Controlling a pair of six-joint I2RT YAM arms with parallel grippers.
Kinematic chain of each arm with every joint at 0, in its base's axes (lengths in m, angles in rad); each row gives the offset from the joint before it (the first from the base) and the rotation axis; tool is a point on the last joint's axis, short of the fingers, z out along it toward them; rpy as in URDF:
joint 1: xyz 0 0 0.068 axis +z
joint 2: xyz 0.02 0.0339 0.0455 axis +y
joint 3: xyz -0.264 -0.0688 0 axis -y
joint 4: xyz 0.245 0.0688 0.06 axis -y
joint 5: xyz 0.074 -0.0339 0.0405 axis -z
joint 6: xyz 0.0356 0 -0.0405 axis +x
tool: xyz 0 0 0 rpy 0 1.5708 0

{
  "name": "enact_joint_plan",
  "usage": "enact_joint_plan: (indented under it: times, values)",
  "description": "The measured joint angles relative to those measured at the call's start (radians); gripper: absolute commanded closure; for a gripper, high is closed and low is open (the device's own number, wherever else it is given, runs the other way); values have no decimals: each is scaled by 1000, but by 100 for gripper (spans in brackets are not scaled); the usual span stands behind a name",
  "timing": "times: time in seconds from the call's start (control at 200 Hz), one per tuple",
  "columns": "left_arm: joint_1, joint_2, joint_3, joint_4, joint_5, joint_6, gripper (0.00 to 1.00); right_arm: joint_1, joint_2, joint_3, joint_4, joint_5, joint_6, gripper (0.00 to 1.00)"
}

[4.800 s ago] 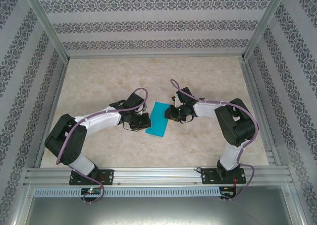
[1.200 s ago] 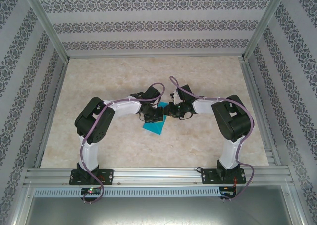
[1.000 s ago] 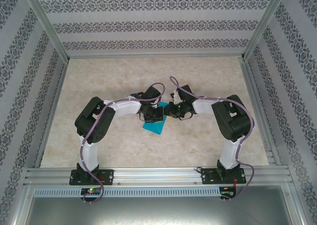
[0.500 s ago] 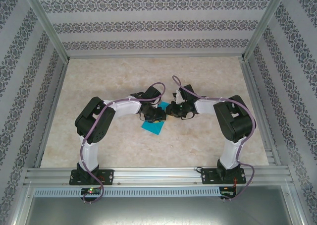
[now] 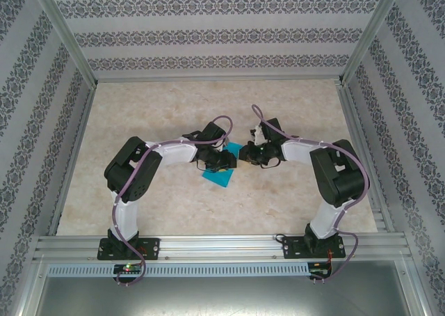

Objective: Fold a paper plane with a square sheet of paper (pick it up from the middle)
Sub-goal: Fold the triangle a second time at the center of the table.

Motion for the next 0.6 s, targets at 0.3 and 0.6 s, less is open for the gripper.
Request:
enact_joint_plan:
  times: [0.3, 0.6]
  values:
    - [0, -11, -29, 44, -1, -2, 66, -6, -35, -64, -5, -27, 11, 87]
    - [0, -13, -40, 45, -24, -6, 77, -6, -106, -143, 41, -65, 73, 95]
